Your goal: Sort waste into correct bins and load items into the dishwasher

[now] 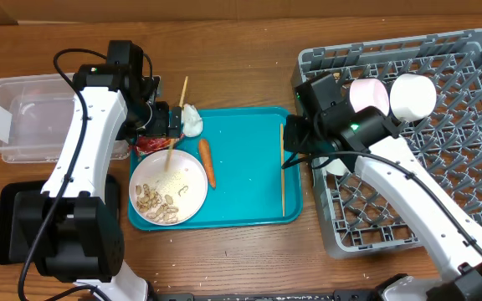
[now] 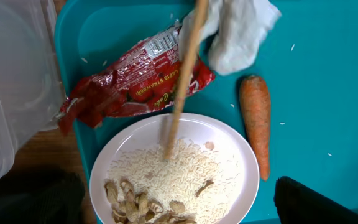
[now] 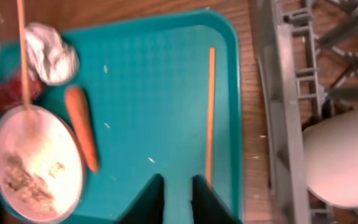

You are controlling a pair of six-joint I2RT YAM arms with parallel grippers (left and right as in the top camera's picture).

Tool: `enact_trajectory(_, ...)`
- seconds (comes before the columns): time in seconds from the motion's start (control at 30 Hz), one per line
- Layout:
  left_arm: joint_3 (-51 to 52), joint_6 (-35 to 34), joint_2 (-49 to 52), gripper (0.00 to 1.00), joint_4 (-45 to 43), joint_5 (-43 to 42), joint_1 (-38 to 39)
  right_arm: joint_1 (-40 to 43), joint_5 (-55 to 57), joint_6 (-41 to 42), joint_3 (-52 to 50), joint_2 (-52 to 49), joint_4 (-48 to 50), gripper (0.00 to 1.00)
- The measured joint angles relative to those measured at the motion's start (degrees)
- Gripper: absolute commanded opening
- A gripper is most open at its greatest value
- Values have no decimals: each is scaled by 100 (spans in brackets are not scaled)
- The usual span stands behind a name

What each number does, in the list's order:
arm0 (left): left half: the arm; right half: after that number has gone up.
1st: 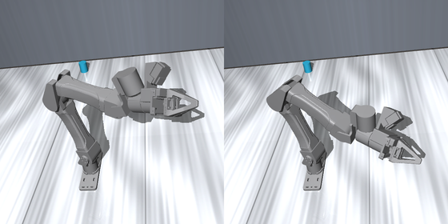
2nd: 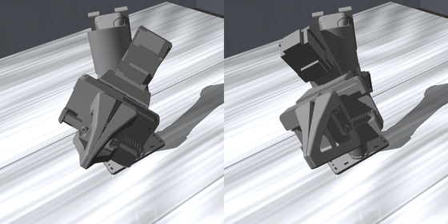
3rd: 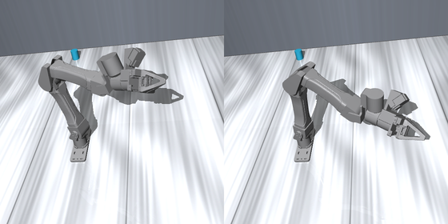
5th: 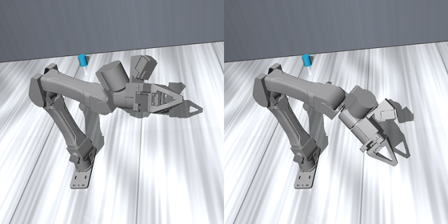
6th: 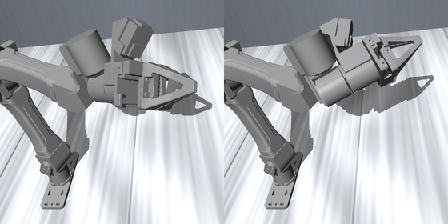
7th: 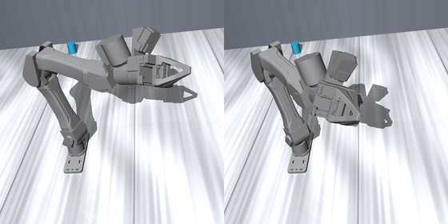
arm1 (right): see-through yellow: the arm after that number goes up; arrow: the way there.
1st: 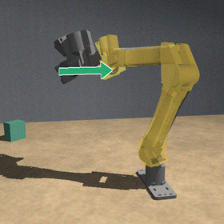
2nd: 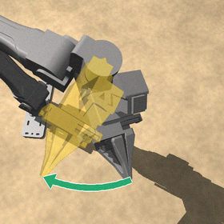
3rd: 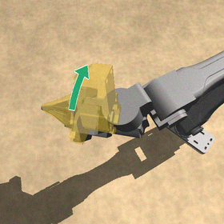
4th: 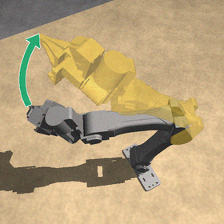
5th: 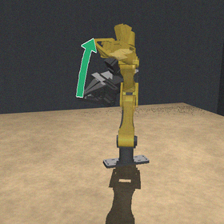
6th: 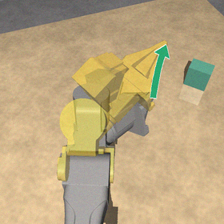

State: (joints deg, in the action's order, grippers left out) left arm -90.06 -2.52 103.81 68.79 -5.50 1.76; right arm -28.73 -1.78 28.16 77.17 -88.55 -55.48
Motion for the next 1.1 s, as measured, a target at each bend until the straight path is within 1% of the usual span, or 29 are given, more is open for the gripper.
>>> enact_trajectory(0.07,0,0,0,100,0,-2,0,-57,-33,-111,-9,-59,-13,29)
enact_trajectory(0.27,0,0,0,100,-2,0,0,-337,-46,-181,-214,-378,273,30)
enact_trajectory(0.43,0,0,0,100,2,0,0,-391,33,-120,-623,-1139,586,30)
enact_trajectory(0.53,0,0,0,100,0,0,0,-389,-11,-116,-664,-1672,785,30)
enact_trajectory(0.67,0,0,0,100,0,0,0,-389,-37,-70,-669,-2052,837,30)
enact_trajectory(0.73,0,0,0,100,0,0,0,-389,-35,-52,-669,-2164,841,24)
enact_trajectory(0.83,0,0,0,100,0,0,0,-389,-37,-42,-664,-2223,846,8)
enact_trajectory(0.87,0,0,0,100,-2,0,0,-389,-48,-20,-664,-2229,848,4)
enact_trajectory(0.97,0,0,0,100,0,0,0,-393,-105,15,-634,-2229,780,4)
enact_trajectory(1.1,0,0,0,100,0,-2,0,-393,-144,-2,-496,-2214,459,4)
